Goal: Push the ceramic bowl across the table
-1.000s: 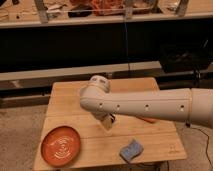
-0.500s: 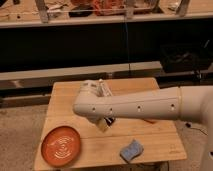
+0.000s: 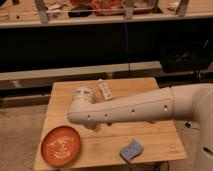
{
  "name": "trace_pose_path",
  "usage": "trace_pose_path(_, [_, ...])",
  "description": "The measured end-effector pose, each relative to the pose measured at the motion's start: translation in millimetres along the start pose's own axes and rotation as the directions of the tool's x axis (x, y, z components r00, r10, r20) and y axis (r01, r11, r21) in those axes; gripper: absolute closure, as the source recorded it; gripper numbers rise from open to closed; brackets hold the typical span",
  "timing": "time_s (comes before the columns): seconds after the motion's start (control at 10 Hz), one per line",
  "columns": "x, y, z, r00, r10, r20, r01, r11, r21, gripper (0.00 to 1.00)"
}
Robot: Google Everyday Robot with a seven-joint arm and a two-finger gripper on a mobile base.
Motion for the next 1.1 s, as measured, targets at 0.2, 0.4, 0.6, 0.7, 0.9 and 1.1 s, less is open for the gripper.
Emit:
trace_pose_path(0.2, [-5, 1, 2, 1.000, -0.019, 0.002, 0.019, 1.000, -0.005, 0.74])
trace_pose_path(0.4, [-19, -10, 4, 0.999, -0.038, 0.022, 0.038, 0.999, -0.003, 0.94])
trace_pose_path(0.6, [-22, -13, 5, 0.999, -0.038, 0.031, 0.038, 0.999, -0.007, 0.98])
trace_pose_path(0.7, [-21, -12, 6, 0.998, -0.042, 0.036, 0.042, 0.999, -0.008, 0.98])
trace_pose_path(0.9, [-29, -19, 9, 0.997, -0.051, 0.056, 0.052, 0.999, -0.003, 0.98])
trace_pose_path(1.1, [-35, -23, 12, 0.996, -0.058, 0.072, 0.058, 0.998, 0.001, 0.98])
